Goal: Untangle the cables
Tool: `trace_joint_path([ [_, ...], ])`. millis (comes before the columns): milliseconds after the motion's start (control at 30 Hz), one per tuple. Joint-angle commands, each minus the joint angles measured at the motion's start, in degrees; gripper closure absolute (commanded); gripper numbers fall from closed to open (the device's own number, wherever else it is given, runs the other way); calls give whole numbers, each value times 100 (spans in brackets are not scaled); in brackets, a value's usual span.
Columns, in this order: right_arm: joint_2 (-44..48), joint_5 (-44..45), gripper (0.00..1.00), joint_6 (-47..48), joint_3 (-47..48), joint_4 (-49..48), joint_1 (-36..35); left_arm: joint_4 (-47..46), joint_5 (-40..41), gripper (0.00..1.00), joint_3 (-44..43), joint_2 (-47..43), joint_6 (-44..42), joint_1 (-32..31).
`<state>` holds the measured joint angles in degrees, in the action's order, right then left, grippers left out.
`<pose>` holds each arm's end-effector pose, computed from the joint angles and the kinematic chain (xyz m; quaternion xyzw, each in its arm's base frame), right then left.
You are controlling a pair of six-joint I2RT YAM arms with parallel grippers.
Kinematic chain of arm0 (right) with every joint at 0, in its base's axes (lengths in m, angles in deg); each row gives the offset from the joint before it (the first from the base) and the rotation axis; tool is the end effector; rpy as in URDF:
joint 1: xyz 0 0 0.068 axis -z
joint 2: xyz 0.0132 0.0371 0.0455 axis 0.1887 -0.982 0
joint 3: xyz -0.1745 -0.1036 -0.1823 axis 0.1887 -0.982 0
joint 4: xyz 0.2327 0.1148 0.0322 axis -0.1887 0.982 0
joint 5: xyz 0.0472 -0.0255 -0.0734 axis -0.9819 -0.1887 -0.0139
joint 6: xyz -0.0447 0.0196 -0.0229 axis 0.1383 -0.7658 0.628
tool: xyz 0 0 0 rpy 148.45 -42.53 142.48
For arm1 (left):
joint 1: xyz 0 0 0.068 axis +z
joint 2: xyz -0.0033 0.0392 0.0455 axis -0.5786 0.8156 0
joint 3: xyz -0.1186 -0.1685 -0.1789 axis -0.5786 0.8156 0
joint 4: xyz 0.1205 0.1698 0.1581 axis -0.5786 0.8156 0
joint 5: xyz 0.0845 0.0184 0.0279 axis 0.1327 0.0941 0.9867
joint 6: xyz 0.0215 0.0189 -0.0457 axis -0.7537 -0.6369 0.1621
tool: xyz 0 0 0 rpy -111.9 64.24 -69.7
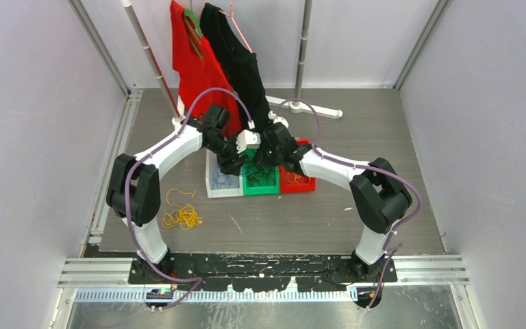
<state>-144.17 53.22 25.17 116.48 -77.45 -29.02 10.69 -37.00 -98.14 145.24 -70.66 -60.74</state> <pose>0.2994 0.2486 0.2157 -0.0216 0.9039 0.2498 0.3467 0.3239 -0.1748 0.2389 0.5925 0.7340 -0.2340 0.2354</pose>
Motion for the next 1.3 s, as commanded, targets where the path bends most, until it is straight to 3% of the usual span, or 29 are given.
trace_joint_path([
  [0,22,445,74,-30,309,-156,9,-332,-216,43,-10,155,-499,97],
  [167,-6,928,89,13,284,96,9,-612,-264,74,176,212,-534,319],
  [300,1,1116,93,18,225,97,1,-762,-327,94,420,59,-515,528],
  [733,-919,1706,95,415,841,254,-514,-1255,193,96,883,-136,-424,522],
  [833,-1075,2043,96,456,845,313,-596,-1117,315,87,830,-157,-425,428],
  [967,-983,2271,95,484,656,214,-607,-463,133,62,391,-340,-420,403],
  [1267,-304,2288,77,746,665,126,-601,1422,-219,37,-681,-950,-285,407],
])
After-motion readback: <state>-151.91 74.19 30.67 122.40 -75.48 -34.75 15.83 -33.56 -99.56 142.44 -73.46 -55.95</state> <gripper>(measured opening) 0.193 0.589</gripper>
